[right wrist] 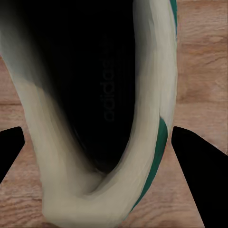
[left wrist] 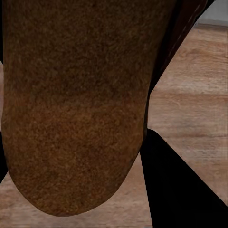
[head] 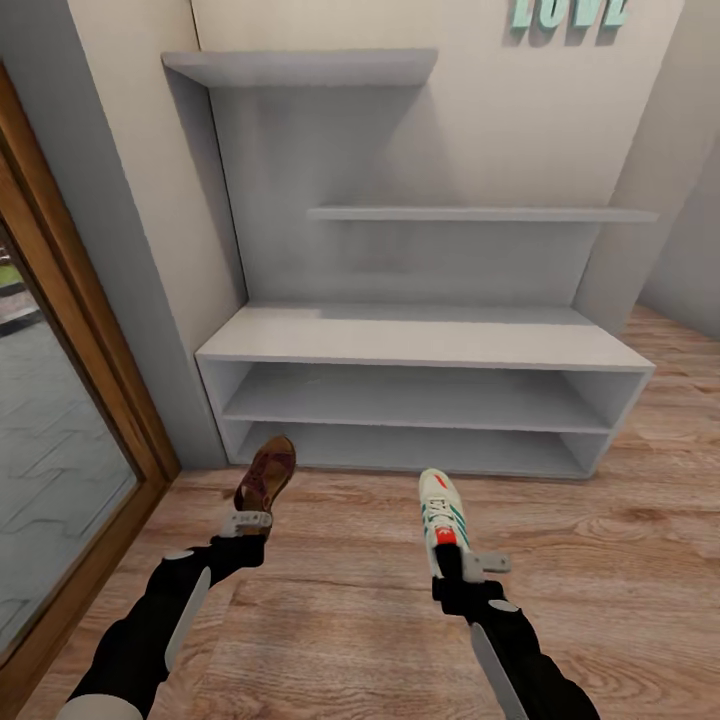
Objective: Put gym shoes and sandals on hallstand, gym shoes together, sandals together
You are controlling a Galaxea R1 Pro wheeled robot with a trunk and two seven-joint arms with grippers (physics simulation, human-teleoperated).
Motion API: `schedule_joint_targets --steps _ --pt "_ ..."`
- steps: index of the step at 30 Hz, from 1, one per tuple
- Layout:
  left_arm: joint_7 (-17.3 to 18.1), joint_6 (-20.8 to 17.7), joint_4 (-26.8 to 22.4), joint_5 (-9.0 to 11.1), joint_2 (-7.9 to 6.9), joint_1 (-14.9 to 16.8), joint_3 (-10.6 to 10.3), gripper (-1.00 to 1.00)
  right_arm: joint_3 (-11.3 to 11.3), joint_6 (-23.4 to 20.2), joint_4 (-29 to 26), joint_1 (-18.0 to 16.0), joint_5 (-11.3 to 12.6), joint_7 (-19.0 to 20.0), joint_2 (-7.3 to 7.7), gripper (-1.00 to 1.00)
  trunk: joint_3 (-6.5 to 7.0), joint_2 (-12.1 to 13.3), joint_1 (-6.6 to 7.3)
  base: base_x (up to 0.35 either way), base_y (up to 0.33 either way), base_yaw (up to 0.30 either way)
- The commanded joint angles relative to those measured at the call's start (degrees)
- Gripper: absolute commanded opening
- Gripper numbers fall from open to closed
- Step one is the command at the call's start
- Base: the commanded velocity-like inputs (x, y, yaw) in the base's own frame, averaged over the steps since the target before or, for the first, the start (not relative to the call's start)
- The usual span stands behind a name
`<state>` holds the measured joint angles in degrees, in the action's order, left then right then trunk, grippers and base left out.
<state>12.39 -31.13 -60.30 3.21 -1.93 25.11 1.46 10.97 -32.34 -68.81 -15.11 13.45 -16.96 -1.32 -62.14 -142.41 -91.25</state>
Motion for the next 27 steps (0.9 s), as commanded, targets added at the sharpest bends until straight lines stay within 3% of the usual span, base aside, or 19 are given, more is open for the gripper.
schedule_joint_targets --steps 1,4,6,7,10,11,13,14,17,18,20,24,26,27 --pt "-0.9 -0.4 0.4 0.4 0.04 0.0 0.1 -1.0 -0.2 -0.1 -0.5 0.0 1.4 -0.6 0.06 -1.0 -0.05 0.0 0.01 0.0 0.0 0.0" --pt "-4.4 -0.3 1.5 0.4 0.07 0.0 0.0 -1.0 -3.0 -0.1 -2.6 0.0 2.3 -0.7 0.25 -1.0 -0.05 0.0 0.01 0.0 0.0 0.0" --pt "-5.8 -0.2 1.8 0.4 0.12 0.0 -0.1 -1.0 -9.9 -0.2 -3.6 0.0 2.7 -0.7 0.41 -1.0 -0.05 0.0 0.01 0.0 0.0 0.0" --pt "-6.0 -0.2 1.8 0.5 0.13 0.0 -0.1 -1.0 -12.3 -0.2 -3.7 0.0 2.7 -0.7 0.43 -1.0 -0.05 0.0 0.01 0.0 0.0 0.0" --pt "-6.6 -0.2 2.0 0.5 0.16 0.0 -0.2 -1.0 -28.6 -0.6 -4.3 0.0 2.8 -0.5 0.5 -1.0 -0.05 0.0 0.01 0.0 0.0 0.0" --pt "-6.6 -0.2 2.0 0.5 0.16 0.0 -0.2 -1.0 -31.3 -0.7 -4.3 0.0 2.9 -0.5 0.51 -1.0 -0.05 0.0 0.01 0.0 0.0 0.0" --pt "-6.7 -0.2 2.0 0.6 0.19 0.0 -0.2 -1.0 -40.1 -0.8 -4.4 0.0 2.8 -0.4 0.56 -1.0 -0.05 0.0 0.01 0.0 0.0 0.0" --pt "-6.7 -0.2 2.0 0.6 0.21 0.0 -0.2 -1.0 -43.3 -0.8 -4.5 0.0 2.8 -0.4 0.65 -1.0 -0.05 0.0 0.01 0.0 0.0 0.0" --pt "-6.8 -0.2 2.0 0.5 0.25 0.0 -0.3 -1.0 -48.5 -0.9 -4.5 0.0 2.5 -0.4 2.27 -1.0 -0.05 0.0 0.01 0.0 0.0 0.0" --pt "-6.8 -0.2 2.1 0.5 0.25 0.0 -0.3 -1.0 -49.2 -0.9 -4.5 0.0 2.5 -0.4 2.8 -1.0 -0.05 0.0 0.01 0.0 0.0 0.0" --pt "-6.8 -0.2 2.1 0.5 0.29 0.0 -0.3 -1.0 -51.0 -0.9 -4.5 0.0 2.3 -0.4 5.22 -1.0 -0.05 0.0 0.01 0.0 0.0 0.0" --pt "-6.8 -0.2 2.1 0.5 0.34 0.0 -0.3 -1.0 -52.9 -0.9 -4.5 0.0 2.2 -0.4 8.08 -1.0 -0.05 0.0 0.01 0.0 0.0 0.0" --pt "-6.8 -0.2 2.0 0.5 0.38 0.0 -0.4 -1.0 -58.2 -0.9 -4.4 0.0 2.2 -0.4 11.64 -1.0 -0.05 0.0 0.01 0.0 0.0 0.0" --pt "-6.8 -0.2 2.0 0.5 0.4 0.0 -0.4 -1.0 -60.5 -0.9 -4.4 0.0 2.2 -0.4 12.45 -1.0 -0.05 0.0 0.01 0.0 0.0 0.0"
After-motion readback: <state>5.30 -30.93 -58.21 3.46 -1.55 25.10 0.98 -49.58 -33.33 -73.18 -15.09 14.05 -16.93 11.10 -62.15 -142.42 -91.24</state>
